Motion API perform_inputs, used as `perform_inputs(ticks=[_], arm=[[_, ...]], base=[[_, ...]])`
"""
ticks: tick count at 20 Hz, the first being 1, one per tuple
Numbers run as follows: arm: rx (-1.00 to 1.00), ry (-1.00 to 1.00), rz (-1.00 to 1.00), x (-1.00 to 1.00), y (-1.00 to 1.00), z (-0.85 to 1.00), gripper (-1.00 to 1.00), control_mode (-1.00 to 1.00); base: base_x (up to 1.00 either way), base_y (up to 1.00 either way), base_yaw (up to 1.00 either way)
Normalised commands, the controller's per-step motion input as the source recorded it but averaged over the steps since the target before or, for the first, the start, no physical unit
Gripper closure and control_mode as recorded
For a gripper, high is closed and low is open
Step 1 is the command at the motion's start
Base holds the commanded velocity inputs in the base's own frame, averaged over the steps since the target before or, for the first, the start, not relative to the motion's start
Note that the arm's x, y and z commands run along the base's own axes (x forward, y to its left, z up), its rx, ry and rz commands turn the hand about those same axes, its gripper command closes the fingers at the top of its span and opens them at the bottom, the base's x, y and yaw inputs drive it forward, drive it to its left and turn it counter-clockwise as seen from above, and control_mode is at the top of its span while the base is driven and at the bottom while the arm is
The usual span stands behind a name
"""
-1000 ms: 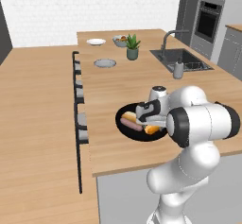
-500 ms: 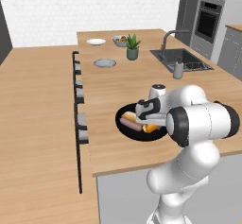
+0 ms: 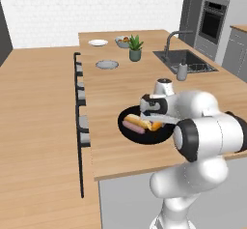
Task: Place one bun and one sausage from the bowl on each plate.
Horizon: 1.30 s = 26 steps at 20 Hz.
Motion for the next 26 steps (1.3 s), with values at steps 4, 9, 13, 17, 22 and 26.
perform_inputs(ticks=[4,9,13,17,22,26], arm=[[0.01,0.0,0.06,-0.76,0.0,0.89,1.0,-1.0],[0.0,0.0,0.15,-1.0,-0.05,0.95,1.0,-1.0],[0.0,0.0,0.16,-0.99,-0.17,0.78,1.0,-1.0],[0.0,0.0,0.17,-1.0,-0.41,0.61,1.0,-1.0],[0.0,0.0,0.16,-0.87,-0.24,0.48,1.0,-1.0],[0.0,-0.04,0.04,-0.28,0.0,0.02,1.0,-1.0]], base=[[0.0,0.0,0.0],[0.0,0.0,0.0],[0.0,0.0,0.0],[0.0,0.0,0.0],[0.0,0.0,0.0],[0.0,0.0,0.0]])
